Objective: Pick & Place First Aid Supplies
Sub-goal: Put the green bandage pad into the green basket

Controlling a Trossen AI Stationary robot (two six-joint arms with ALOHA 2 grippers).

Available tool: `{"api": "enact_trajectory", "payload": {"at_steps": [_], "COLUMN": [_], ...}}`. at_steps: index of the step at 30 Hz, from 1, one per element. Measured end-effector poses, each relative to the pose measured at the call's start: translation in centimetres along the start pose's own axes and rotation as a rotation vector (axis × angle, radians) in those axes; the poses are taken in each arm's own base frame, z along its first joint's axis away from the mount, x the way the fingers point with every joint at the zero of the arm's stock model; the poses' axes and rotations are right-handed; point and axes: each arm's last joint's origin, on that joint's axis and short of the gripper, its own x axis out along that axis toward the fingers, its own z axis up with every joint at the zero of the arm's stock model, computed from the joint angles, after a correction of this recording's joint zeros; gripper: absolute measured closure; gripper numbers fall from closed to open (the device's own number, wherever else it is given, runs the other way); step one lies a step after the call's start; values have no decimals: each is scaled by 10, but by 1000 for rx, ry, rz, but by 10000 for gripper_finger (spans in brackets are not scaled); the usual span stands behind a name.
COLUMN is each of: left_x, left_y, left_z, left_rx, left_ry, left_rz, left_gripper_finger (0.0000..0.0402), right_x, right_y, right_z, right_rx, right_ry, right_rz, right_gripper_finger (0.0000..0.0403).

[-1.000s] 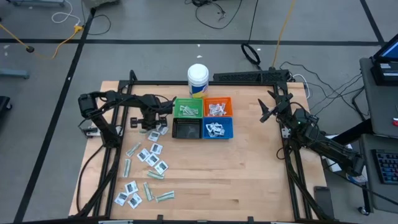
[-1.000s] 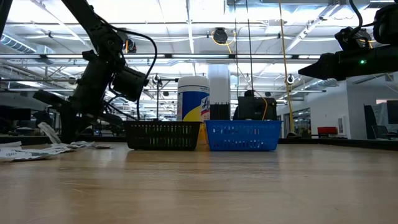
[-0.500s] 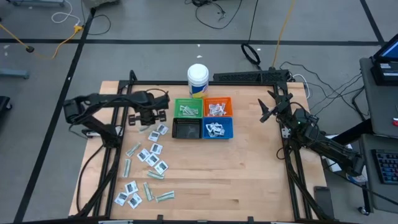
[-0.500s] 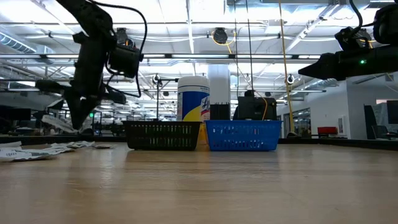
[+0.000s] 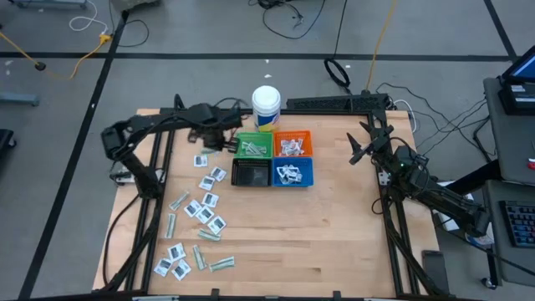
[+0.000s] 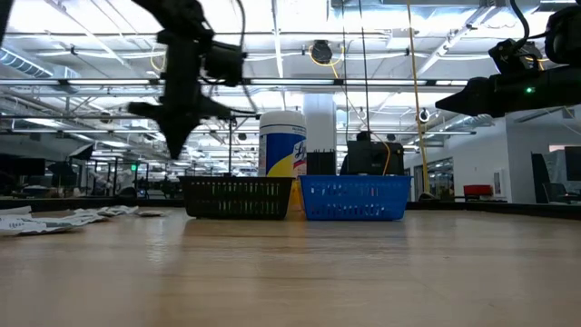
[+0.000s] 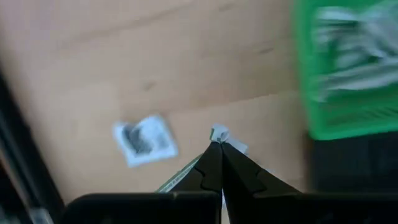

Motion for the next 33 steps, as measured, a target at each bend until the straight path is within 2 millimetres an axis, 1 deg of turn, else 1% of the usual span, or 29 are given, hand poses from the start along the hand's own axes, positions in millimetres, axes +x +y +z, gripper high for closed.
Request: {"api": "enact_trajectory", "payload": {"at_steps": [4,7,11,15,18,22,24,27,30,33], "left_x": [-10,-17,-22,-23,-15,3,11,18,19,19], "left_y": [-31,-54,-81,-97,-106,-119,-123,-127,-127,-127], "left_z": [23,35,43,43,42,40,39,38,38,38], "left_rx": [237,418,600,715,766,796,800,762,731,732], "left_ry": [-41,-73,-90,-113,-125,-133,-131,-126,-124,-142], "left_rz": [-36,-70,-133,-147,-136,-100,-78,-51,-48,-23], "left_gripper_finger": [401,401,401,401,401,401,401,399,385,355], "right_x": [0,0,0,0,0,0,0,0,0,0], "right_y": [0,0,0,0,0,0,0,0,0,0], "right_z": [0,0,0,0,0,0,0,0,0,0], "right_rx": [0,0,0,0,0,0,0,0,0,0], "right_ry": [0,0,0,0,0,-1,0,0,0,0], "right_rz": [0,0,0,0,0,0,0,-1,-1,-1], "right_gripper_finger": [124,124,124,124,124,124,124,124,124,124]}}
